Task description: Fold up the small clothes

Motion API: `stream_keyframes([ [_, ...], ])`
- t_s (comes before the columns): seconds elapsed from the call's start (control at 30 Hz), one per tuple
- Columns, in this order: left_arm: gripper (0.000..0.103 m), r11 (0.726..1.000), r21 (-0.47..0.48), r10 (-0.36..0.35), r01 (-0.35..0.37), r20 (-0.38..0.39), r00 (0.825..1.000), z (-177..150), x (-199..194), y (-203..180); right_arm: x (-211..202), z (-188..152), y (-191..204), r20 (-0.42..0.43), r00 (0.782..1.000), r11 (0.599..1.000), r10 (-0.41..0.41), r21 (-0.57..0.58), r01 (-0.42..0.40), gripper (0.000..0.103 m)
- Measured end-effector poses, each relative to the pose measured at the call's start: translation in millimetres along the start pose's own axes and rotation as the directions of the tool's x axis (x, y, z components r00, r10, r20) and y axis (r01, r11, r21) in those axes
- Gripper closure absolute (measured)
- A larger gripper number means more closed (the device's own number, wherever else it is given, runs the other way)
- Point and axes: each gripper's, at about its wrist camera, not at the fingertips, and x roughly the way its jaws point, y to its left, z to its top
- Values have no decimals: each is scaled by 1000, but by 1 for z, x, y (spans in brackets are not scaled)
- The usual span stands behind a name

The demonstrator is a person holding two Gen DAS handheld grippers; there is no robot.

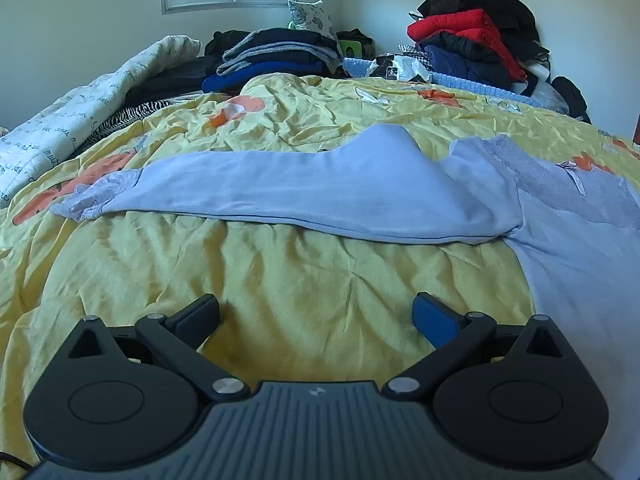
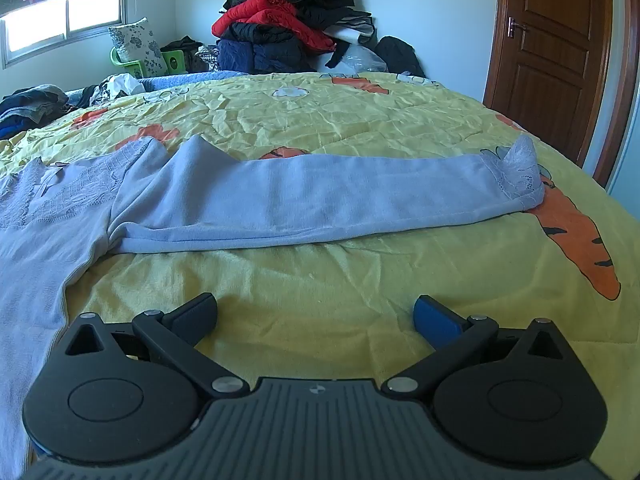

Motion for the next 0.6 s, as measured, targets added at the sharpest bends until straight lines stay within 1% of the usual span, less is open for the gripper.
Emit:
stream_keyframes([
  [0.27,0,1000,-2,-1,1,0,1000,0,0,0,0,0,0,0,1000,1000,0,0,0,2],
  [0.6,0,1000,-13,17,-17,-2,1000,-1,-2,-1,0,0,0,0,1000,1000,0,0,0,2],
])
